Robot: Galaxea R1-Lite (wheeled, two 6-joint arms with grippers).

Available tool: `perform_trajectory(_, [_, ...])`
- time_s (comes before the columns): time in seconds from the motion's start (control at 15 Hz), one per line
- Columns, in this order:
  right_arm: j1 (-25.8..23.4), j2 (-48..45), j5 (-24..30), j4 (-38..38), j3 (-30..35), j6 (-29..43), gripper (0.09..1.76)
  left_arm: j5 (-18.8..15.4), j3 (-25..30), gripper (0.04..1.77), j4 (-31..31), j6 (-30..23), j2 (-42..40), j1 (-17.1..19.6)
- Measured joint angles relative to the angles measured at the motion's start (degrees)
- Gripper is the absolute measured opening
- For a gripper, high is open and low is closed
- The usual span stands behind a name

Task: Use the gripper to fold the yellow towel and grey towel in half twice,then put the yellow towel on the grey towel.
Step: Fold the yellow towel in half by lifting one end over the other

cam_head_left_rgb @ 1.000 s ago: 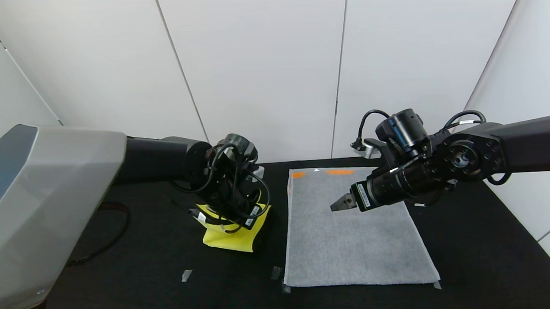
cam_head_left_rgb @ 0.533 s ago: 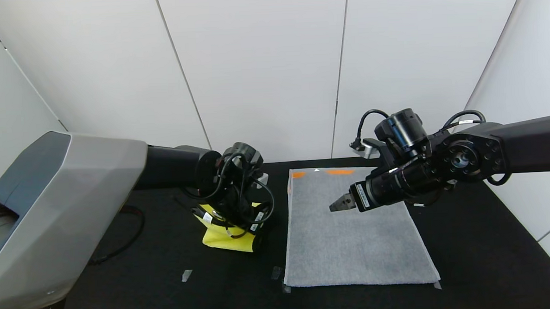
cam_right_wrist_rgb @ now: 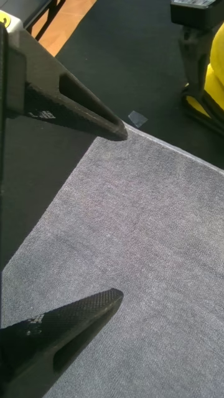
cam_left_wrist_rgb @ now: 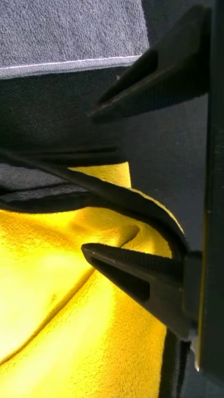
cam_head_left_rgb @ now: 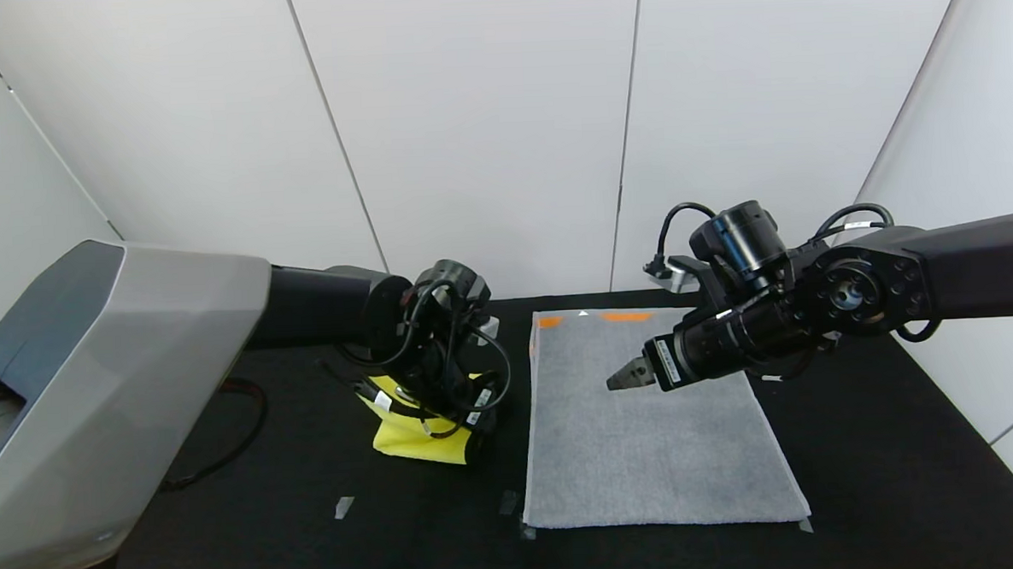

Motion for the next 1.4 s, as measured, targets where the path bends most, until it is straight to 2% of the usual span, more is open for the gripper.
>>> perform_trajectory(0.27, [0.0,0.1,-0.1,0.0,0.0,0.0,1.71,0.2,0.0,1.52,0.6,-0.7,-4.5,-1.3])
perform_trajectory(0.73, [0.0,0.8,-0.2,-0.2,0.0,0.0,1.71,0.4,2.1,1.64,1.0,-2.2,-11.0,-1.1])
perform_trajectory(1.4, [0.2,1.1,-0.4,-0.2,0.0,0.0,1.71,1.3,10.9,1.69,0.9,-4.1,-16.1,4.6])
